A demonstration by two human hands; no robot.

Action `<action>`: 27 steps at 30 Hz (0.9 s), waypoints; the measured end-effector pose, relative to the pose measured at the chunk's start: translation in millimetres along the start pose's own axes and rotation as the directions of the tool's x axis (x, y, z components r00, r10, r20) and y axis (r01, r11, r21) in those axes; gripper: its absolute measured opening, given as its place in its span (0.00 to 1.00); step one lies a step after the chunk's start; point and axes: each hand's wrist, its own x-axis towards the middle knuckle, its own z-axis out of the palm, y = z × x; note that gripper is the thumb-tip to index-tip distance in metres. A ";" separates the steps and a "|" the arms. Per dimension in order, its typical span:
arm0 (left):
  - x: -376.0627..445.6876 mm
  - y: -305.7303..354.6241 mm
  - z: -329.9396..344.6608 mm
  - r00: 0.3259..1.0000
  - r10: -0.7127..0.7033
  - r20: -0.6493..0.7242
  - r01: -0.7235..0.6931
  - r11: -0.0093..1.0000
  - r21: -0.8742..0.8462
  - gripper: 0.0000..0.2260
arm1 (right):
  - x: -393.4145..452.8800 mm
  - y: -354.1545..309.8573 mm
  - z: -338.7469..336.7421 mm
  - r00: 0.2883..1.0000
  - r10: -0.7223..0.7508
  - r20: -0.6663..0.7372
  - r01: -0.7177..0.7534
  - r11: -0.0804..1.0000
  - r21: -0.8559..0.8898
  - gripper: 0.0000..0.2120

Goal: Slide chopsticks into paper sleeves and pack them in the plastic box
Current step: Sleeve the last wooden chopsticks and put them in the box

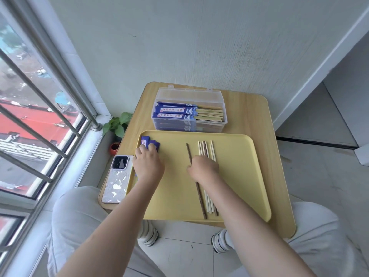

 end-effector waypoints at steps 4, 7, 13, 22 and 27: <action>-4.1 -2.5 -1.1 0.997 0.063 0.044 -0.056 0.987 -0.153 0.17 | -3.1 2.8 10.1 1.000 0.017 -0.014 -0.016 0.998 0.066 0.13; -2.8 -4.0 -0.9 0.997 0.068 0.042 -0.054 0.960 -0.276 0.15 | -1.2 4.3 13.4 1.000 0.010 -0.016 -0.009 0.997 0.076 0.12; -0.9 -1.0 -22.1 0.998 0.020 -0.053 -0.044 0.863 -0.504 0.03 | -3.7 8.0 11.9 0.999 -0.039 -0.036 0.043 0.993 0.111 0.11; -23.1 25.0 -36.8 0.800 0.060 0.597 0.598 -0.161 -0.785 0.09 | -21.2 30.6 -22.4 0.983 -0.045 -0.178 0.157 0.704 0.693 0.03; -30.6 35.4 -31.3 0.777 0.174 0.605 0.629 -0.261 -0.732 0.10 | -38.8 36.2 -30.6 0.979 -0.080 -0.189 0.205 0.425 0.882 0.06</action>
